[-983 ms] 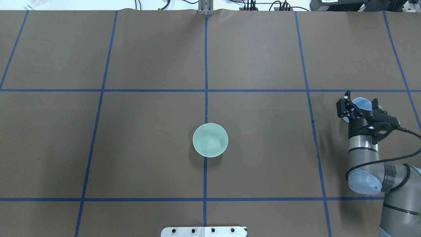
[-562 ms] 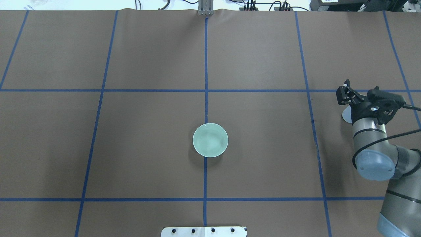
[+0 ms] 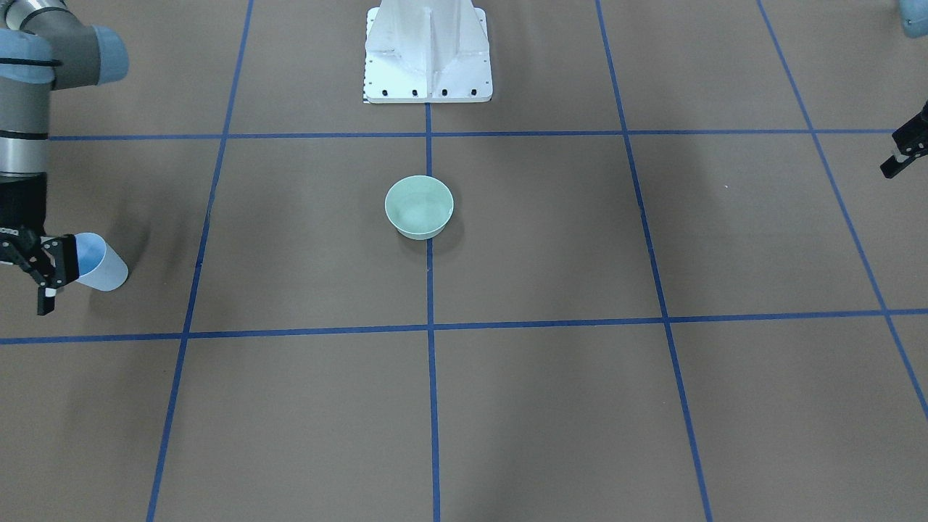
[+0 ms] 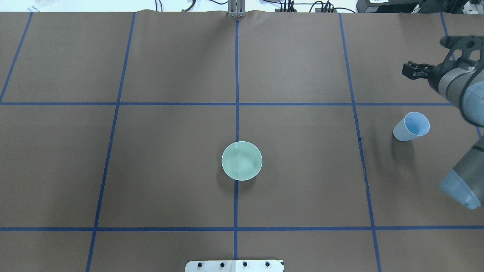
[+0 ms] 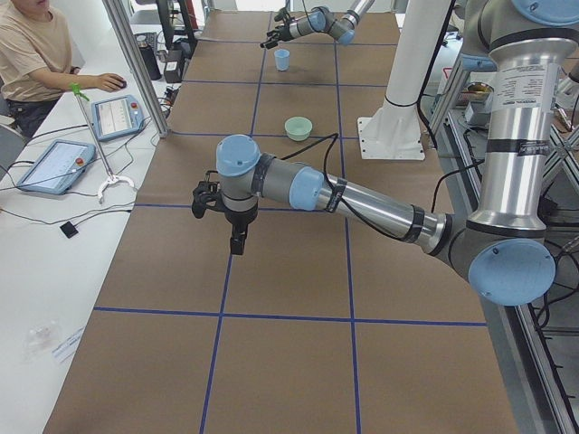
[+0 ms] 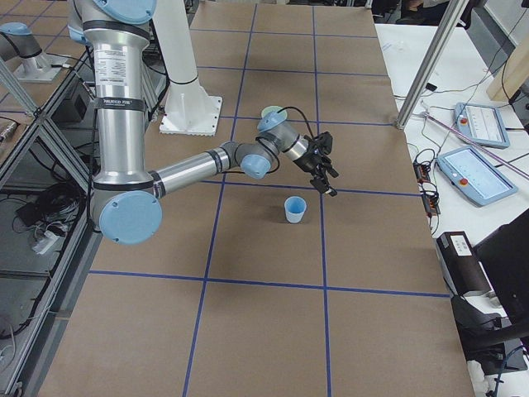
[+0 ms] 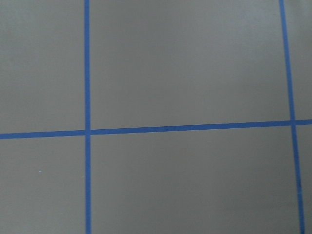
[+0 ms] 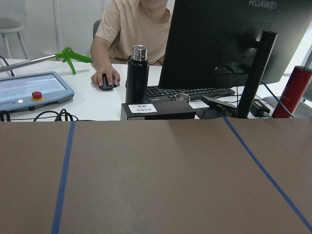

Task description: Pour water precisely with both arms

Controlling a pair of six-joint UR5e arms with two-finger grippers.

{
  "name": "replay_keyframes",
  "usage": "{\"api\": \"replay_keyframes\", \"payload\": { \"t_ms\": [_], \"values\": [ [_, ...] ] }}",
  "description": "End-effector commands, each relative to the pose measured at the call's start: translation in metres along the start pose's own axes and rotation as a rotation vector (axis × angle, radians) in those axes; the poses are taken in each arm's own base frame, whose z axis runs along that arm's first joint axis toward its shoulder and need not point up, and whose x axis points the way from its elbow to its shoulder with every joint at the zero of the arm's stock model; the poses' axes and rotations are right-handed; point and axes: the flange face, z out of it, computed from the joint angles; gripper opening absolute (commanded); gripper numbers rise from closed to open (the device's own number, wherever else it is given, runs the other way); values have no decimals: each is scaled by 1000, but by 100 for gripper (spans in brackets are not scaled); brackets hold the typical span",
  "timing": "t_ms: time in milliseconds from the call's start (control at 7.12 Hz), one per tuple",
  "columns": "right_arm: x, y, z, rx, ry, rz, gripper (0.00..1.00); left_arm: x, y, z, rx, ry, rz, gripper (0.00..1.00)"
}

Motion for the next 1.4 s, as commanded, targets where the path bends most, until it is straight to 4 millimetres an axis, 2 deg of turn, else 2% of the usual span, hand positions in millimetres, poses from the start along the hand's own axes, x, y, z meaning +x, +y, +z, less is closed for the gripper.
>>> {"api": "replay_keyframes", "payload": {
  "t_ms": [0, 140, 281, 421, 562, 702, 843, 983, 1123, 1264],
  "values": [
    [91, -49, 1, -185, -123, -121, 100, 49, -3, 15, 109, 83, 227, 100],
    [140, -58, 9, -250, -168, -180, 100, 103, -9, 51, 57, 140, 245, 100],
    [190, -60, 19, -312, -223, -222, 100, 158, -23, 67, 28, 189, 168, 100],
    [243, -55, 28, -364, -264, -239, 100, 210, -26, 78, -9, 234, 36, 100],
    [280, -41, 40, -428, -279, -253, 100, 258, -24, 99, 5, 212, -8, 100],
    [301, -32, 44, -512, -280, -304, 100, 305, -6, 138, 18, 162, -56, 100],
    [319, -21, 47, -588, -276, -350, 100, 344, 11, 165, -3, 141, -98, 100],
    [333, -7, 49, -651, -253, -342, 100, 389, 25, 179, -17, 118, -153, 100],
    [342, 9, 48, -678, -230, -324, 100, 446, 42, 200, 5, 65, -198, 100],
    [340, 6, 47, -677, -237, -316, 100, 496, 44, 216, 10, 58, -251, 100]
  ]
}}
